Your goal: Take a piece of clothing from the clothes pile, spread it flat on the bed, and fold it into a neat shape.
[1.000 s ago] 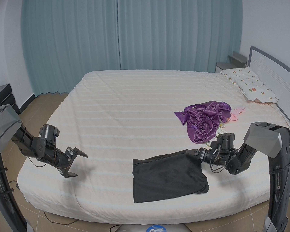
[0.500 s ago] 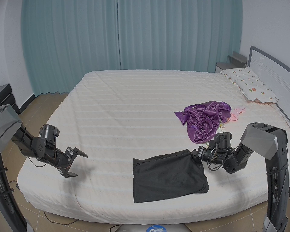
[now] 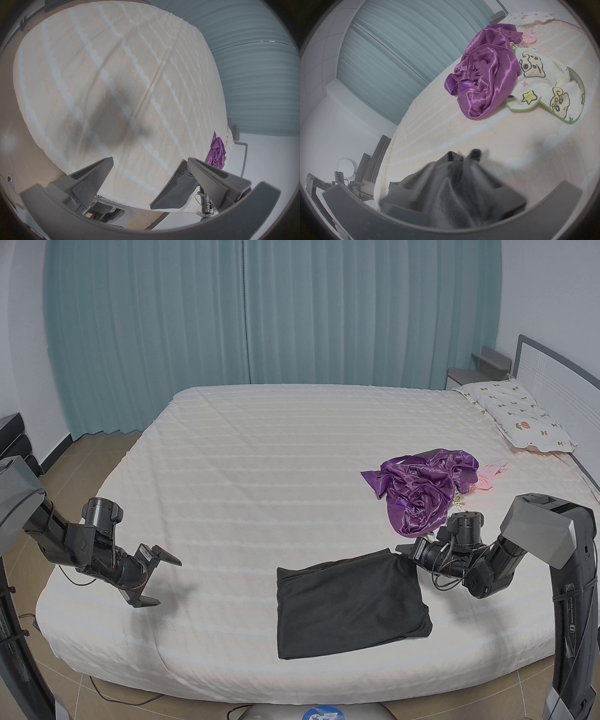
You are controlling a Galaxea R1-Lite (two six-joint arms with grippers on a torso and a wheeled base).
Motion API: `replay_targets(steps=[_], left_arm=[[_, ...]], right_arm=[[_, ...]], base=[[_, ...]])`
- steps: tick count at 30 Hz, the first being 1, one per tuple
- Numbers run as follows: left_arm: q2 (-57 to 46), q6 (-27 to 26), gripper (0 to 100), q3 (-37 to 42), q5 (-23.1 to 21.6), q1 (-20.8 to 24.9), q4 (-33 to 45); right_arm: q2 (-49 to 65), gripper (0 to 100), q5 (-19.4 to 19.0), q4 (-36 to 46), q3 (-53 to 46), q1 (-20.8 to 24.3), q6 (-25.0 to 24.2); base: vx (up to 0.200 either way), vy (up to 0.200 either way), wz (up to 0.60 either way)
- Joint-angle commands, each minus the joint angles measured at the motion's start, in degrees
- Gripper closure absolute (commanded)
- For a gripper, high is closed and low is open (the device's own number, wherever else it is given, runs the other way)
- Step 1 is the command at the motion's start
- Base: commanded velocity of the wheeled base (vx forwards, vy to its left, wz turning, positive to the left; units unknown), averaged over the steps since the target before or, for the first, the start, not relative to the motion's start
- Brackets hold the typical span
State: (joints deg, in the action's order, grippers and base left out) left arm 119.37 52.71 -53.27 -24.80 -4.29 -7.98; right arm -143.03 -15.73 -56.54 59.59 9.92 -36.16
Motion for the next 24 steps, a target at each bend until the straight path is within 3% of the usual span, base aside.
replay_targets(steps=[1, 5, 11, 18, 24], left_arm=[[0.0, 0.0, 0, 0.1, 0.0, 0.0, 0.0], [0.0, 0.0, 0, 0.1, 0.0, 0.0, 0.0], [0.0, 0.0, 0, 0.1, 0.0, 0.0, 0.0], [0.0, -0.1, 0, 0.1, 0.1, 0.0, 0.0], [0.1, -0.1, 0, 0.2, 0.3, 0.1, 0.0]], right_arm=[[0.1, 0, -0.1, -1.4, -1.7, -0.4, 0.6], [1.5, 0, -1.6, -2.2, -5.7, -1.8, 6.5], [3.1, 0, -7.3, -1.9, -12.0, -3.5, 16.7], [2.1, 0, -11.5, -1.5, -12.8, -1.1, 18.8], [0.1, 0, -12.0, -0.9, -10.8, 0.7, 18.8]], base=[[0.000, 0.000, 0.00], [0.000, 0.000, 0.00], [0.000, 0.000, 0.00], [0.000, 0.000, 0.00], [0.000, 0.000, 0.00]])
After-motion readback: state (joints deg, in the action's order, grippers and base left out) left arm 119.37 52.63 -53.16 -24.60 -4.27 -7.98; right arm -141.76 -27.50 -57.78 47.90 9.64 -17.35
